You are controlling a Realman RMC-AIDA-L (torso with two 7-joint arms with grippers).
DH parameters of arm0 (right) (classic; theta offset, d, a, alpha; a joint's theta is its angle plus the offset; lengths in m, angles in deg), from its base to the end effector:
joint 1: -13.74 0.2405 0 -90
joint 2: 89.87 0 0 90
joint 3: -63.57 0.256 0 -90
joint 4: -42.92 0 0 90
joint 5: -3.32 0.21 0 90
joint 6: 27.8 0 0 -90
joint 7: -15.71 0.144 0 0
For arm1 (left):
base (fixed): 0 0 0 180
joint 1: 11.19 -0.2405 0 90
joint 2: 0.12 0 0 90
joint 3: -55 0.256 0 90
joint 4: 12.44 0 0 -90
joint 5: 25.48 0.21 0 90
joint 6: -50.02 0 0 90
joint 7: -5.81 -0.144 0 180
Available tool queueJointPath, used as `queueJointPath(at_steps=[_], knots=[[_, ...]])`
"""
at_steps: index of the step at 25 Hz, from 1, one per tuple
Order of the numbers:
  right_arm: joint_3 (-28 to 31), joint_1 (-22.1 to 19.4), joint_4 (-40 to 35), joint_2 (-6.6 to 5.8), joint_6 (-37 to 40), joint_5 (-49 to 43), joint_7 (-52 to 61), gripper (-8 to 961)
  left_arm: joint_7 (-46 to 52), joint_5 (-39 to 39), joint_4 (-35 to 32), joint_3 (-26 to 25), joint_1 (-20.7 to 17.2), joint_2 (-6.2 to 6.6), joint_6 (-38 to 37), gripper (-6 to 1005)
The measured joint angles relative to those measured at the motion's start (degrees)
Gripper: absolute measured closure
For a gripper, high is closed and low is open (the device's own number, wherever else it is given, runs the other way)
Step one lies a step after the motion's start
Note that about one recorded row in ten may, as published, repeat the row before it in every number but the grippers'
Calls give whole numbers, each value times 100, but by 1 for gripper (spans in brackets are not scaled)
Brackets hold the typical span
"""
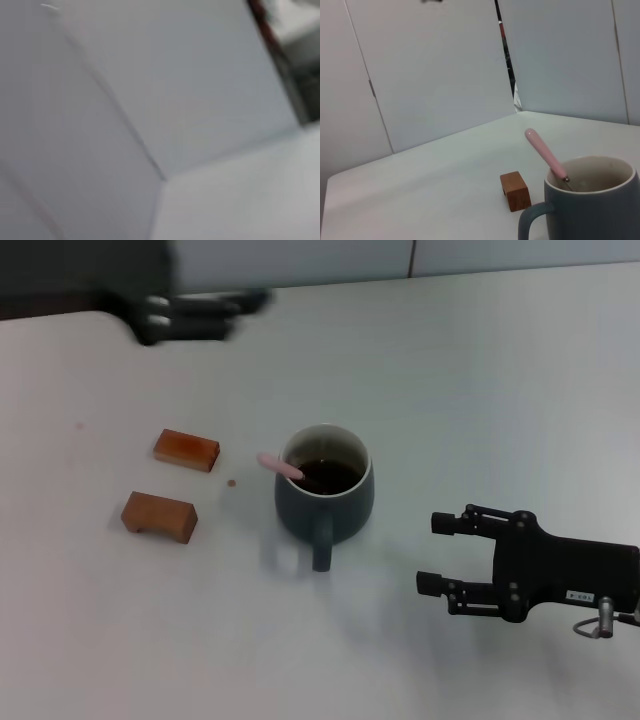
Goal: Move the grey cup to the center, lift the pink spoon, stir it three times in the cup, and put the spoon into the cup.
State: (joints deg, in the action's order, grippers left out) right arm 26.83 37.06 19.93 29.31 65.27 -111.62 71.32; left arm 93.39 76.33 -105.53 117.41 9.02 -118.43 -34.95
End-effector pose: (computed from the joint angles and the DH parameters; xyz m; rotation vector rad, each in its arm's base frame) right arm 0.3001 0.2583 -0.0385 -2.7444 0.5002 0.8233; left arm -0.1256 0.3270 0.0926 -2.5695 0.3395 -0.4659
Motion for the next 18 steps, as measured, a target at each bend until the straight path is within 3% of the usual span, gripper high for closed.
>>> queueJointPath(at_steps=[1,5,9,18], knots=[[19,-7,-6,0,8,1,-12,166,-254,-361,305,-329,-172,7,-65,349],[65,-16,-25,0,64,26,-73,165,-1166,-773,1493,-874,-569,6,-240,274],[68,2,-31,0,107,48,-78,165,-2005,-971,2733,-1012,-774,4,-527,221],[88,-23,-39,9,301,336,-328,166,-3599,-1182,5027,-979,-871,-31,-938,221]])
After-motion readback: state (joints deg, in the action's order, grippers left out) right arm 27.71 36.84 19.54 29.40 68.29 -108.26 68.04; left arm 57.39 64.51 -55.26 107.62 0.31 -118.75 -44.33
